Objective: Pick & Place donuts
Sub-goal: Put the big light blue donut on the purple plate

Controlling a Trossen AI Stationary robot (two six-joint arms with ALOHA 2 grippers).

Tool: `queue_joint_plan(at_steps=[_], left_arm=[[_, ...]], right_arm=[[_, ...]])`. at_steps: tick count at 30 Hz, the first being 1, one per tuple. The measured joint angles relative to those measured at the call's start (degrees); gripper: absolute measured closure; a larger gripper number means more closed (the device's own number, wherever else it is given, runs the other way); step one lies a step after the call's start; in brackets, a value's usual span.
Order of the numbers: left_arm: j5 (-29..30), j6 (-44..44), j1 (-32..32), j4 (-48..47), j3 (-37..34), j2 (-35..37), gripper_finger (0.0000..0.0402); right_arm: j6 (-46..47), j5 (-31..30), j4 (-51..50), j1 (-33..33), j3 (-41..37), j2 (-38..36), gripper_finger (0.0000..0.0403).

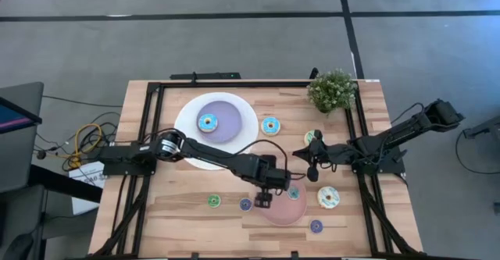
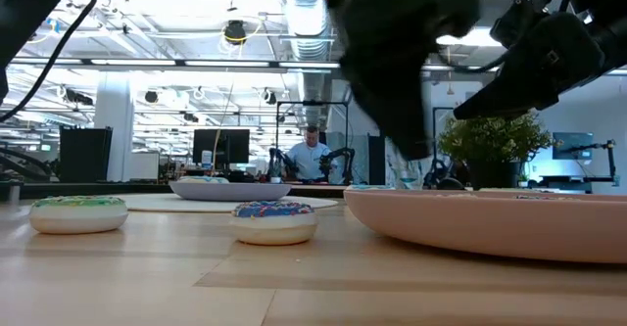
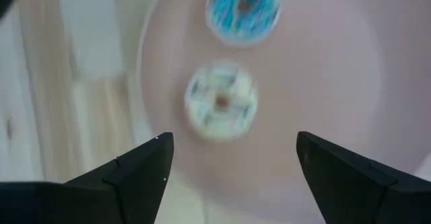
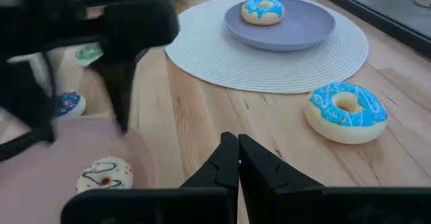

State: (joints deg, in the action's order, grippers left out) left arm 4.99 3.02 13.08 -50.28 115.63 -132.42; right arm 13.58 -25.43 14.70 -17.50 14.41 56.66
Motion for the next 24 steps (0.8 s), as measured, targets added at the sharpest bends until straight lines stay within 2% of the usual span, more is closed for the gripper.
queue_joint_plan(at_steps=[4,8,13,20,24], left_arm=[[0.46,-0.06,-0.65,-3.14,-3.96,2.74,0.0093],[2.52,0.56,-0.98,-0.52,-13.85,9.41,0.0093],[7.54,4.55,-1.03,12.46,-34.48,23.48,0.0093],[9.18,12.65,-0.87,31.28,-63.0,46.63,0.0093],[14.67,16.17,-0.18,40.19,-76.94,58.53,0.0093]], right_arm=[[0.0,0.0,-0.02,0.0,0.04,0.0,0.0401],[0.0,-0.02,0.65,0.0,0.04,0.0,0.0401],[2.99,-0.02,1.24,0.0,0.04,0.0,0.0401],[4.48,-0.04,2.07,0.0,0.04,0.0,0.0401],[4.42,-0.07,5.34,0.31,0.04,0.0,0.0401]])
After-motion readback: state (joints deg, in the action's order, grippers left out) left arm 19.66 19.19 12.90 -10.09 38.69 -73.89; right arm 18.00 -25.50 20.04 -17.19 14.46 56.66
